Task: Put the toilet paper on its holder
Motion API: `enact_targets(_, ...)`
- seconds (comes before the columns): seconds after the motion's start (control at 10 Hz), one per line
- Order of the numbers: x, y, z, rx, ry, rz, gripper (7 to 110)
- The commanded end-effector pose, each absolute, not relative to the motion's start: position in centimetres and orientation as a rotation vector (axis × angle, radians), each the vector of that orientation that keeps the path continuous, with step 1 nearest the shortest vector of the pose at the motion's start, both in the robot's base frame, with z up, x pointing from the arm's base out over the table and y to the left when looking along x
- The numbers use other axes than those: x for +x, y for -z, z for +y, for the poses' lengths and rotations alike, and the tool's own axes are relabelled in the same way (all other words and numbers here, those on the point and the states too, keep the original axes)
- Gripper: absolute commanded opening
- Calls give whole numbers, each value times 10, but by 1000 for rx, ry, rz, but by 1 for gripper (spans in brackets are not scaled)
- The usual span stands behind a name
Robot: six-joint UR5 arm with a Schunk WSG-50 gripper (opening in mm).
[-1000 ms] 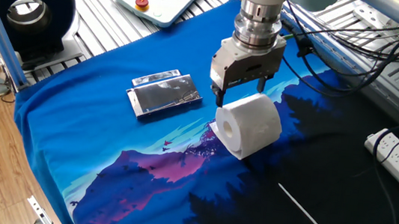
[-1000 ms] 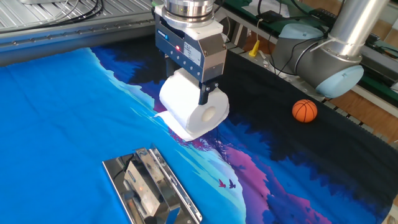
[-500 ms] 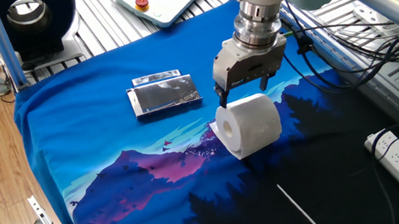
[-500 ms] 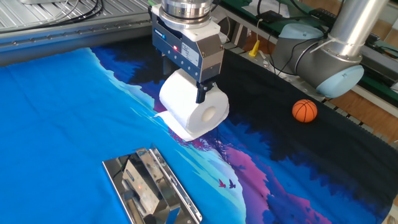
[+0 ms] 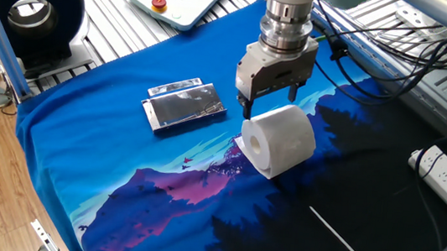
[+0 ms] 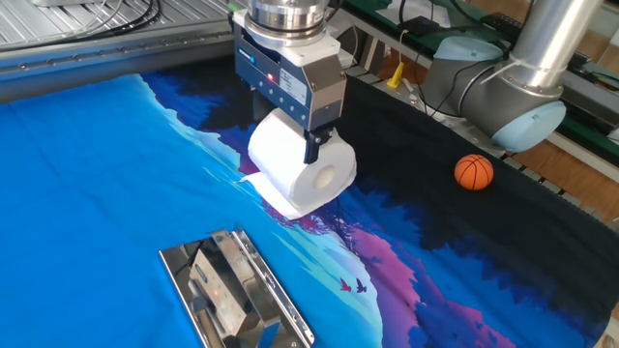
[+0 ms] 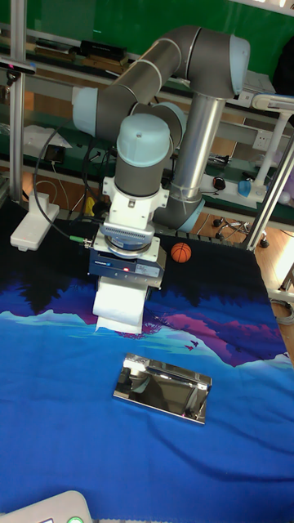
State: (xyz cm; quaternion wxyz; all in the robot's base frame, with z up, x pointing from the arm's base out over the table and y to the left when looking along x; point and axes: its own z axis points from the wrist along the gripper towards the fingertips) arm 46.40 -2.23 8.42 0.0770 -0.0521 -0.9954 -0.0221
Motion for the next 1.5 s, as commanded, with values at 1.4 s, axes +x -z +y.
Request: enact_targets(1.4, 465, -87, -32, -135, 4, -2936, 110)
